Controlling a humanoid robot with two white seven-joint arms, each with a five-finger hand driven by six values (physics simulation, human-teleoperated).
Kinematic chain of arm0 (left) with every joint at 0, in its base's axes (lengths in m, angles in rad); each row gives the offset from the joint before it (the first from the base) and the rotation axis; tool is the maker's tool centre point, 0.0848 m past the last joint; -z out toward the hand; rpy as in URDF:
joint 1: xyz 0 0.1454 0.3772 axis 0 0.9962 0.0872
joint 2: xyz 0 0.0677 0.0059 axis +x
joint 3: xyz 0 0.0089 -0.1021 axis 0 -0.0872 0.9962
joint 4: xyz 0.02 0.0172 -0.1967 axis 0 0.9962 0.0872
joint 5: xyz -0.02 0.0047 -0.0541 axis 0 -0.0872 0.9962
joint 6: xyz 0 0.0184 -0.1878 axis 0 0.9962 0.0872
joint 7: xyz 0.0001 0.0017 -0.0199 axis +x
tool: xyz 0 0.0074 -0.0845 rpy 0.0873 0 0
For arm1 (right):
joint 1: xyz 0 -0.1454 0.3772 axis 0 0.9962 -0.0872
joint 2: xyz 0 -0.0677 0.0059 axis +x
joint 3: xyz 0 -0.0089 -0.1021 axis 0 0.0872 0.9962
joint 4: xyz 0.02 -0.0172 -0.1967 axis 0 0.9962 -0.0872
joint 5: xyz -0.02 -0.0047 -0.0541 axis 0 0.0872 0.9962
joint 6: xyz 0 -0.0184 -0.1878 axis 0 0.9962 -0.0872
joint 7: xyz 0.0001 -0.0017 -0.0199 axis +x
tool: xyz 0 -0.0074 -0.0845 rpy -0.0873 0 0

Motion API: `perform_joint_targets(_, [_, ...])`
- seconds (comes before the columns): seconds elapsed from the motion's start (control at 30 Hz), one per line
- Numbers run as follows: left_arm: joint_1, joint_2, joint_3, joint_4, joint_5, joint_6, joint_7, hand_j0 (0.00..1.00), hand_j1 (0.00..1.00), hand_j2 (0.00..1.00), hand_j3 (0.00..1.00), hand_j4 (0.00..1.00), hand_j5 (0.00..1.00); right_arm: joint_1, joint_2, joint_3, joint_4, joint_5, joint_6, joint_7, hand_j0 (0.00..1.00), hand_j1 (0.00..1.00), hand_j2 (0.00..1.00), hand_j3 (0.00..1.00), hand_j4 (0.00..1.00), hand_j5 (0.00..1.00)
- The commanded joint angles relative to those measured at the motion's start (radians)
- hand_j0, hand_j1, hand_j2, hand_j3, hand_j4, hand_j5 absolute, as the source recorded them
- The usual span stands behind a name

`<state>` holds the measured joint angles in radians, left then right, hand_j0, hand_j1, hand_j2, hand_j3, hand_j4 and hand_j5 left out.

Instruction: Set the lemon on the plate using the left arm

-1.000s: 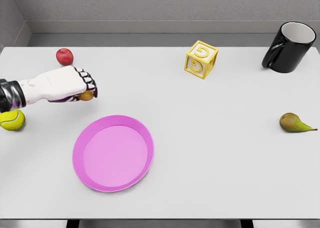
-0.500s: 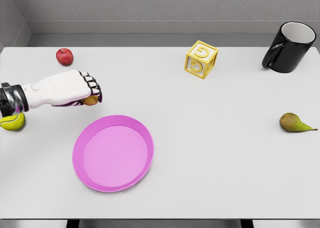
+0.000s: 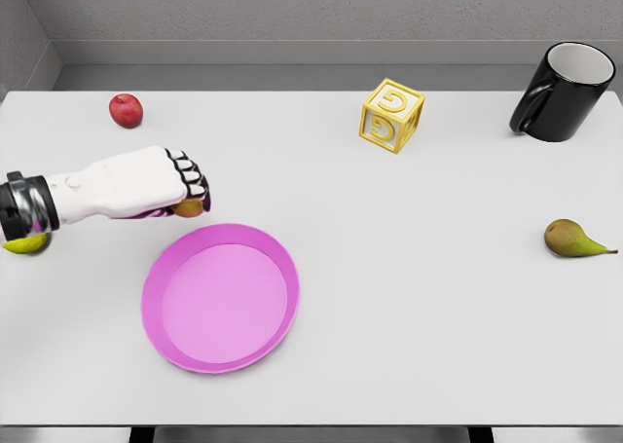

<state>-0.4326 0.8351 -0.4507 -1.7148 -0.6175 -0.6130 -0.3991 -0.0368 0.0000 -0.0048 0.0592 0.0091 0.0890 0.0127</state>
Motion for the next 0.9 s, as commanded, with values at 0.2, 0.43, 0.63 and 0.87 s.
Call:
perform_joint_targets(0.2, [0.012, 0.007, 0.004, -0.032, 0.032, 0.002, 0.0, 0.55, 0.55, 0.55, 0.55, 0.55, 0.55, 0.0, 0.0, 0.0, 0.001, 0.0, 0.0, 0.0, 1.0, 1.0, 1.0, 1.0, 1.0, 1.0])
perform_joint_targets(0.43, [0.026, 0.002, 0.001, -0.048, 0.05, 0.002, 0.002, 0.54, 0.54, 0.54, 0.54, 0.54, 0.54, 0.0, 0.0, 0.0, -0.001, 0.0, 0.0, 0.001, 1.0, 1.0, 1.0, 1.0, 1.0, 1.0])
perform_joint_targets(0.63, [0.041, -0.004, -0.005, -0.049, 0.056, 0.002, 0.006, 0.54, 0.54, 0.54, 0.54, 0.54, 0.54, 0.002, 0.0, 0.0, -0.001, 0.0, 0.0, 0.001, 1.0, 1.0, 1.0, 1.0, 1.0, 1.0])
perform_joint_targets(0.87, [0.051, -0.008, -0.005, -0.049, 0.065, 0.002, 0.011, 0.54, 0.54, 0.54, 0.54, 0.54, 0.54, 0.002, 0.0, 0.0, -0.001, 0.0, 0.0, 0.0, 1.0, 1.0, 1.0, 1.0, 1.0, 1.0])
